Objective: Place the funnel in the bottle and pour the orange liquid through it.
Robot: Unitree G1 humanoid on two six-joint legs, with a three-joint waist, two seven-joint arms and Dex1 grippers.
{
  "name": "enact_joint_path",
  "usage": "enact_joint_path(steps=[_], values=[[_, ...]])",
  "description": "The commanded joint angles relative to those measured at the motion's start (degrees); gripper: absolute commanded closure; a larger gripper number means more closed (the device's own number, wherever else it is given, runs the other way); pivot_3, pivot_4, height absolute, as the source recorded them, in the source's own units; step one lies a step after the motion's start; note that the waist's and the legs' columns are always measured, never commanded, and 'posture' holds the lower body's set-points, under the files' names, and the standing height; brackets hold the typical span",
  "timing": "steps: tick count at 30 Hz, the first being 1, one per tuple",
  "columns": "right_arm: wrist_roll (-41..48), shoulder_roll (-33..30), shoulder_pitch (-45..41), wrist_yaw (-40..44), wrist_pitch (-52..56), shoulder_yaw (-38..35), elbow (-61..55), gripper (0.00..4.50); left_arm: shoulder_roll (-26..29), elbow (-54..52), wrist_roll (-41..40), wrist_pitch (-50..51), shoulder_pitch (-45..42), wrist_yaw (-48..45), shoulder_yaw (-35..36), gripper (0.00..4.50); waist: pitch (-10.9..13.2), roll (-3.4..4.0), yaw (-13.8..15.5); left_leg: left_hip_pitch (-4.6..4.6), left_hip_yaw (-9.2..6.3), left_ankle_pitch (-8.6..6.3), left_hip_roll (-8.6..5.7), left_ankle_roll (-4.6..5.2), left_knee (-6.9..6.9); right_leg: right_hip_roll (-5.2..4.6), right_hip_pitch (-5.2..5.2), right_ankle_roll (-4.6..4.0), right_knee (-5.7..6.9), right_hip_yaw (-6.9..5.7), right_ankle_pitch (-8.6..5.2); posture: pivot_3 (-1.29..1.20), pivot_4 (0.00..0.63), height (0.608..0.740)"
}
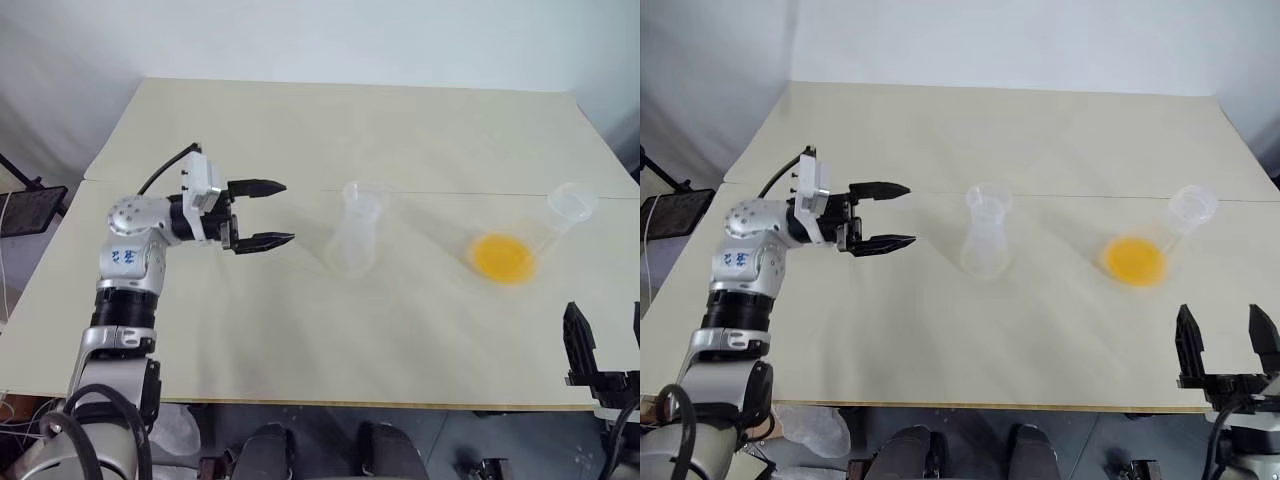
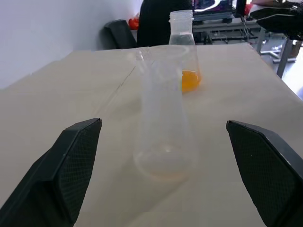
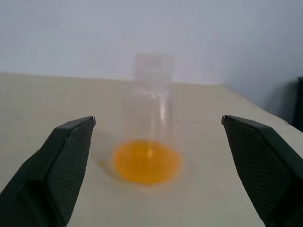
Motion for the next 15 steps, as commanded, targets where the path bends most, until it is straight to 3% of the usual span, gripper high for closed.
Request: enact_joint_path(steps=[1,8,15], values=[[-0.22,-1.80,-0.85,-2.26,1.86,-1.38,0.89,0.00,1.41,-5.60,-2.32,2.91,2.12,1.31,1.13,0.02,0.00,0.02,-0.11,0.01,-0.01,0.00,0.00,0.00,0.00,0.00,-0.01,-0.01,0.03,0.00,0.00,0.00,0.150,0.740],[-0.80,-11.03,-14.07,-12.75,17.71,0.12,1.89,0.00,2.28,-11.59,-4.10,7.83,5.55,2.77,0.92,0.02,-0.05,0.11,-0.49,0.05,0.03,0.00,0.03,-0.01,0.03,-0.01,-0.10,-0.09,0.25,0.11,-0.04,0.00,0.150,0.740],[0.44,-19.02,-26.97,-12.12,28.47,1.97,8.26,0.00,1.96,-17.05,-4.94,9.47,9.34,5.52,1.04,0.02,-0.05,0.12,-0.28,0.02,0.02,0.00,0.00,0.00,0.03,-0.03,-0.13,-0.08,0.29,0.10,-0.04,0.00,0.150,0.740]])
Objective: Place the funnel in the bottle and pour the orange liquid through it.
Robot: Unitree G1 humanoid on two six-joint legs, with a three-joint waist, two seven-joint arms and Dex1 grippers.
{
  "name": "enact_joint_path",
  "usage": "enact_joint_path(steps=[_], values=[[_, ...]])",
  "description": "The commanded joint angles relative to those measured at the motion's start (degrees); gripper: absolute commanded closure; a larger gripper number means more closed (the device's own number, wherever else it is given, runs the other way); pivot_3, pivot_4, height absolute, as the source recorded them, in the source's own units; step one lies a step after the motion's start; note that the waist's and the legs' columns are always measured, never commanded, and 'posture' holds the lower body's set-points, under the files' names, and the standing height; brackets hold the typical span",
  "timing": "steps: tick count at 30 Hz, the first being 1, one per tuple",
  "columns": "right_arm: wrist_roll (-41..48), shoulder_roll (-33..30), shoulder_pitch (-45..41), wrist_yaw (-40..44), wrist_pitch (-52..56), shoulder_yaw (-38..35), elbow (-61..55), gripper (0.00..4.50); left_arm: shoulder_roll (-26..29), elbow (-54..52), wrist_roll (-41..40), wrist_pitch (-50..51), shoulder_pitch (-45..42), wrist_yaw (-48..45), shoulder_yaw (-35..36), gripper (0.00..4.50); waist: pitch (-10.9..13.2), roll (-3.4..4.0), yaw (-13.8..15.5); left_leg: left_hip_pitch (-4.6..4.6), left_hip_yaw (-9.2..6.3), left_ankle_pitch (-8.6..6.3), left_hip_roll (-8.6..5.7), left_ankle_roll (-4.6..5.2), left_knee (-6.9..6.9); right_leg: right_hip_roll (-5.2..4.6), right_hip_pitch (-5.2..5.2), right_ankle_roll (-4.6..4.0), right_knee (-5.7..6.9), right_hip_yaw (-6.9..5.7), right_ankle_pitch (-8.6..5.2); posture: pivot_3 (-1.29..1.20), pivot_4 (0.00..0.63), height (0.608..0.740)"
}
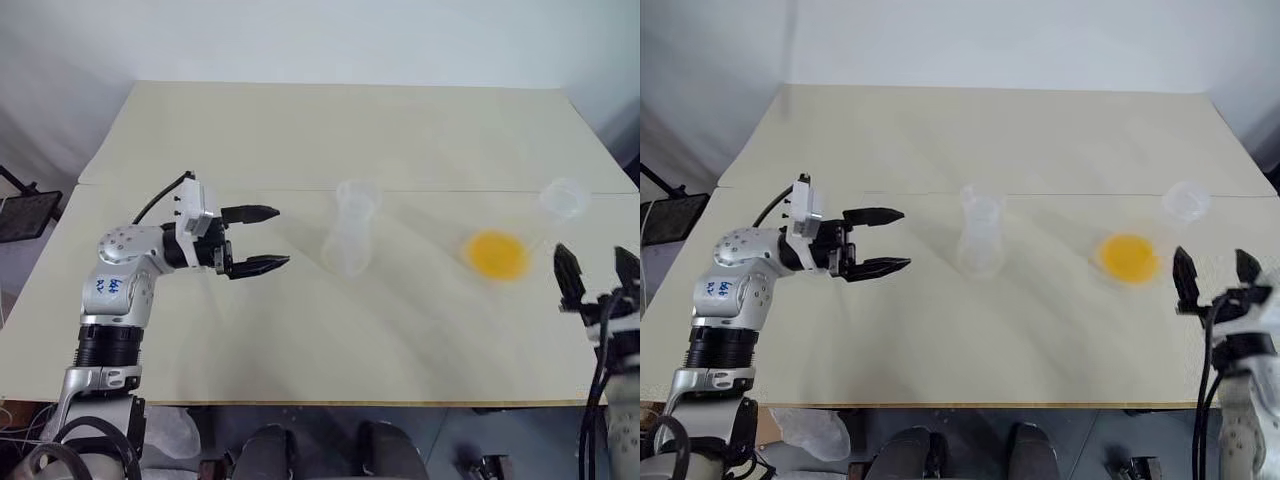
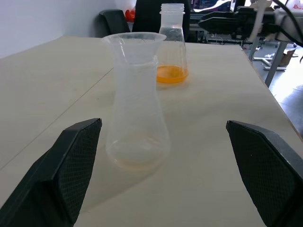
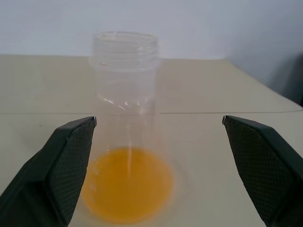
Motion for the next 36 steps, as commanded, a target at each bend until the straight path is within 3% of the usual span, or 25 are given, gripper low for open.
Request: enact_joint_path(steps=[1,9,20,23,27,36], values=[[1.36,-2.41,-4.67,0.63,2.39,-0.58,2.40,0.00,0.18,-4.21,-1.79,0.49,1.08,1.62,0.99,0.02,0.00,0.00,0.23,-0.02,0.01,0.00,-0.01,0.00,0.02,0.00,0.00,0.00,-0.01,0.01,0.00,0.00,0.150,0.740],[0.07,-3.75,-16.51,3.02,4.83,2.19,11.79,0.00,0.49,-7.61,-2.94,1.74,3.43,3.16,1.05,0.02,0.00,0.00,0.21,-0.03,0.05,-0.01,-0.02,0.01,0.02,-0.01,-0.01,0.00,-0.03,0.01,0.00,0.00,0.150,0.740],[-2.31,-3.68,-23.51,4.79,3.82,2.99,19.14,0.00,0.30,-9.24,-3.22,1.64,4.27,4.53,0.78,0.02,0.01,0.01,0.15,-0.06,0.13,-0.01,-0.01,0.01,0.01,-0.01,-0.03,0.00,-0.03,-0.04,0.00,0.00,0.150,0.740],[-1.95,-3.15,-24.45,5.06,3.25,2.67,20.10,0.60,0.22,-9.31,-3.15,1.35,4.31,4.77,0.79,0.00,0.01,0.01,0.10,-0.07,0.16,-0.01,0.00,0.01,0.01,-0.01,-0.03,0.00,-0.03,-0.04,0.00,0.00,0.150,0.740],[-2.00,-3.02,-25.17,5.60,2.99,2.97,20.74,1.87,0.06,-9.11,-2.98,0.85,4.14,5.02,0.70,0.00,0.01,0.01,-0.01,-0.07,0.17,-0.01,0.00,0.01,0.01,-0.01,-0.03,0.01,-0.03,-0.04,0.00,0.00,0.150,0.740],[-4.17,-1.50,-28.64,9.97,-4.71,7.04,14.63,1.92,-1.01,-8.90,-3.50,0.57,4.16,6.02,0.84,0.00,0.06,0.10,-0.97,-0.07,0.14,-0.01,0.01,0.01,-0.02,-0.01,-0.11,0.01,-0.02,0.00,0.00,0.00,0.150,0.740]])
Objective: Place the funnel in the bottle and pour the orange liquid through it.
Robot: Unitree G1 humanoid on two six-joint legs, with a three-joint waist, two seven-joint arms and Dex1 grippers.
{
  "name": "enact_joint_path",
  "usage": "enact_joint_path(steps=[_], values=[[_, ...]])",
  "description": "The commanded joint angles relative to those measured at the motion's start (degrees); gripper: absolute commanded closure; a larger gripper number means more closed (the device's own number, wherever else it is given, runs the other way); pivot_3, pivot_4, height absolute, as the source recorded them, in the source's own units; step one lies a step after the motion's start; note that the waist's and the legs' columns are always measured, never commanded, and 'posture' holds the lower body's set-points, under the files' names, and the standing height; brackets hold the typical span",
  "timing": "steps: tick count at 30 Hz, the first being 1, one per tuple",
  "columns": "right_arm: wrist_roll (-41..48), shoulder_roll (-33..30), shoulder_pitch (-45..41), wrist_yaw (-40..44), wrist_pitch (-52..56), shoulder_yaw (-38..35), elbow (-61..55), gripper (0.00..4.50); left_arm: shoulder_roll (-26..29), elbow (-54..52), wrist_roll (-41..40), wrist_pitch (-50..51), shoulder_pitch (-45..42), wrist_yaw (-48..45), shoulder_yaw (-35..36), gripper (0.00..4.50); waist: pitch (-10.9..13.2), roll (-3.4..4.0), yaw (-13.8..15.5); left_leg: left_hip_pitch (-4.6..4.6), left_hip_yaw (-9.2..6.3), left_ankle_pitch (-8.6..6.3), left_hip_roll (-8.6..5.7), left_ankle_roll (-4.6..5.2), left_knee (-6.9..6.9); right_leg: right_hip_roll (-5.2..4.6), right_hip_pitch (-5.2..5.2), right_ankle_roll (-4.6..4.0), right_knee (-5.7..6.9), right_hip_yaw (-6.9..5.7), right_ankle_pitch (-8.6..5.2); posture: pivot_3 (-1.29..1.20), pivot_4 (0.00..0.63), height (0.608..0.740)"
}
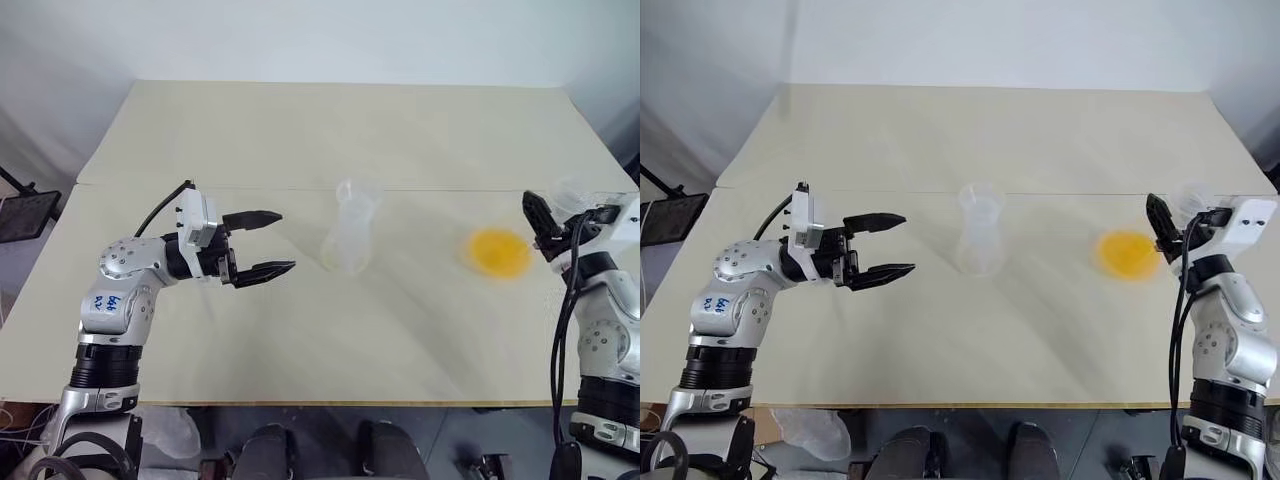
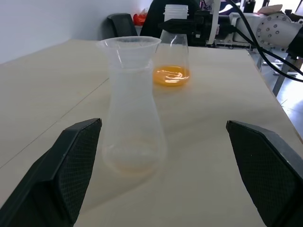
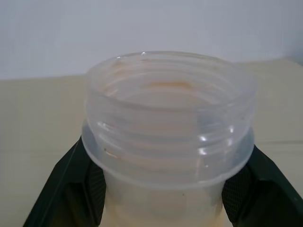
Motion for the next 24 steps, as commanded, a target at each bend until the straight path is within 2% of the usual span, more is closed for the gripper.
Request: enact_joint_path(steps=[1,4,10,19,21,24], values=[[-2.80,-1.13,-3.51,0.94,-3.46,3.26,-6.79,1.92,-0.73,-1.84,-1.72,-0.72,-0.05,0.73,0.84,0.00,0.01,0.01,-0.10,0.00,0.00,0.00,0.00,0.00,-0.01,0.00,-0.05,0.00,0.01,0.03,0.00,0.00,0.150,0.740],[-9.12,-3.34,-6.89,0.65,-1.71,10.10,-9.46,1.92,-1.87,-2.23,-2.48,-0.32,0.08,1.81,1.17,0.00,0.01,0.02,-0.31,-0.03,0.02,0.00,0.02,-0.01,-0.04,0.00,-0.16,0.00,0.08,0.05,0.00,0.00,0.150,0.740],[-21.57,-4.15,-12.60,4.16,-10.65,22.10,-9.84,1.92,-4.06,-3.41,-3.92,0.35,1.12,4.92,1.83,0.00,0.01,0.02,-0.15,-0.25,0.07,0.01,0.00,-0.01,-0.02,-0.01,-0.42,0.00,0.14,0.09,0.00,0.00,0.150,0.740],[-39.03,-5.65,-19.06,2.62,-31.17,30.48,0.15,1.92,-5.81,-5.63,-3.46,-0.40,3.75,7.74,1.76,0.00,0.01,0.01,-0.24,-0.53,0.06,0.01,0.00,-0.01,0.09,-0.03,-0.64,0.01,0.17,0.03,0.01,0.00,0.150,0.740],[-47.13,-7.61,-20.69,0.66,-38.06,33.41,3.22,1.92,-5.98,-6.02,-3.32,-0.72,4.43,8.10,1.72,0.00,0.01,0.01,-0.35,-0.54,0.06,0.01,0.00,-0.01,0.09,-0.03,-0.65,0.01,0.17,0.04,0.01,0.00,0.150,0.740],[-50.51,-6.54,-22.45,-3.49,-40.49,33.52,6.80,1.92,-6.37,-6.71,-2.90,-1.28,5.27,8.69,1.28,0.00,0.01,0.01,-0.61,-0.55,0.03,0.01,0.02,-0.01,0.09,-0.03,-0.67,0.01,0.17,0.04,0.01,0.00,0.150,0.740]])
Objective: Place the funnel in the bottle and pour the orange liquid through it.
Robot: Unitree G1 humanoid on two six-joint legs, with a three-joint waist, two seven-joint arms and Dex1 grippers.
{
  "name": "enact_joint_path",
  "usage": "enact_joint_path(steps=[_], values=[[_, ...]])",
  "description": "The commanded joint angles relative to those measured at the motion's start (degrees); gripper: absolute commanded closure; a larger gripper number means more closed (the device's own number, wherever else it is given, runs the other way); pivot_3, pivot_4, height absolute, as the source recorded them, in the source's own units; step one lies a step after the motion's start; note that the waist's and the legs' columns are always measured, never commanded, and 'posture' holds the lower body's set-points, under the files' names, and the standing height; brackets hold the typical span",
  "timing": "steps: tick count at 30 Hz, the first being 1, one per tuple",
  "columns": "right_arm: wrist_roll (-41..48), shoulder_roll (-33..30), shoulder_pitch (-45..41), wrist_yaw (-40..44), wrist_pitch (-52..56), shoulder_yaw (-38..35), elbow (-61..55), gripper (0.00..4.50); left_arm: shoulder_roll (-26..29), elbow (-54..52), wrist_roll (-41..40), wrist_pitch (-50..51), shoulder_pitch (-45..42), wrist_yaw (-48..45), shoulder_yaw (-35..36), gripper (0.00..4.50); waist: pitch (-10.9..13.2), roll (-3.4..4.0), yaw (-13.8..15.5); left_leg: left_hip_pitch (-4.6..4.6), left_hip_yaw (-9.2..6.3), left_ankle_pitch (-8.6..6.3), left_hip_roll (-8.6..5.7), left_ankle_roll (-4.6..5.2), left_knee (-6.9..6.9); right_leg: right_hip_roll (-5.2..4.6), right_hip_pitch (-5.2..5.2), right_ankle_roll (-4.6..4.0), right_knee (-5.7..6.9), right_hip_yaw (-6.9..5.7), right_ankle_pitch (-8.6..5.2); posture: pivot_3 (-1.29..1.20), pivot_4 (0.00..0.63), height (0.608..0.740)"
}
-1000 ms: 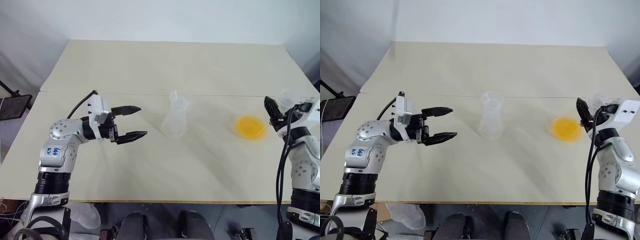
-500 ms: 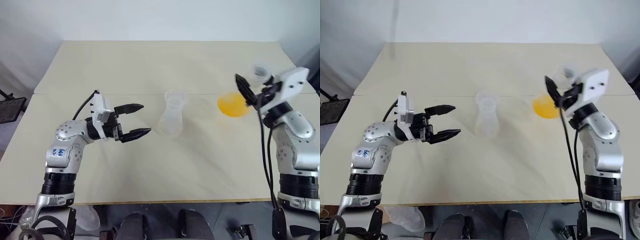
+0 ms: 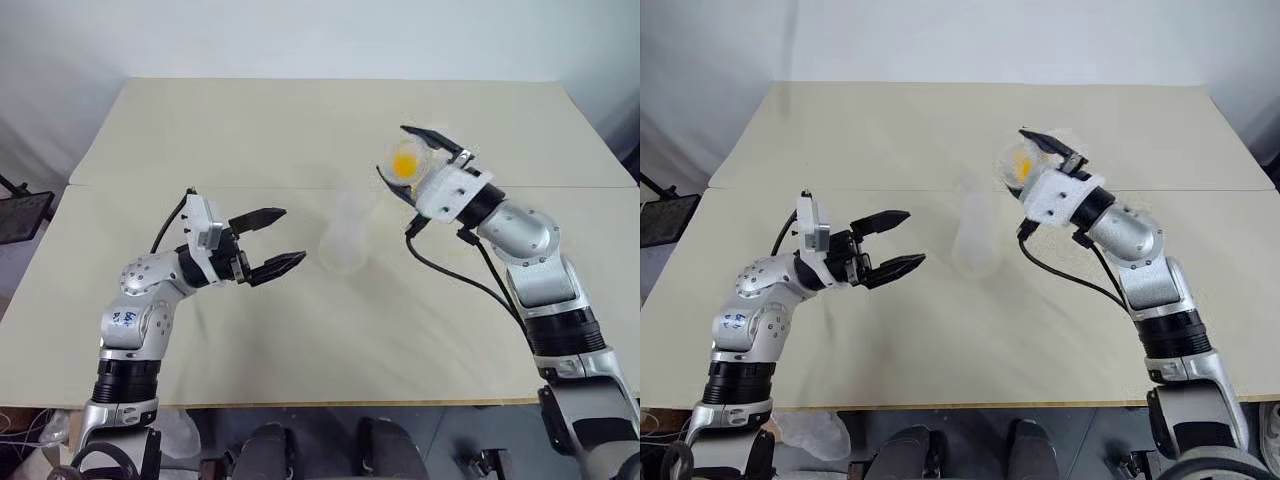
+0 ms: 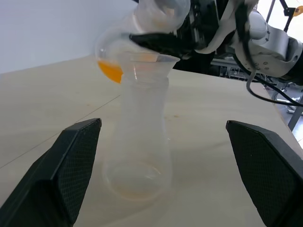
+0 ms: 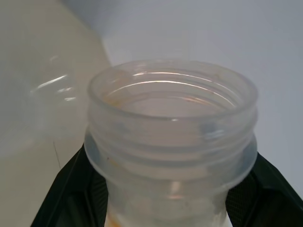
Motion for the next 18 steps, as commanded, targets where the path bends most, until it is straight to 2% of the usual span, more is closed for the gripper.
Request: enact_joint_path(steps=[1,18], values=[[-3.93,0.51,-3.07,-5.53,-3.90,-1.12,2.16,1.92,-0.44,-2.61,-0.36,-1.60,0.46,0.82,0.05,0.00,0.00,0.00,-0.17,-0.02,-0.01,0.00,0.00,0.00,0.00,0.00,0.00,0.00,0.00,-0.01,0.00,0.00,0.150,0.740],[-14.15,0.56,-7.23,-10.34,-7.39,2.03,7.13,1.92,-1.50,-4.08,-0.19,-3.42,3.05,2.55,-1.37,0.00,0.00,0.00,-1.04,-0.31,-0.36,0.01,0.01,-0.01,0.17,-0.01,-0.04,0.00,0.00,-0.28,0.00,0.00,0.150,0.740]])
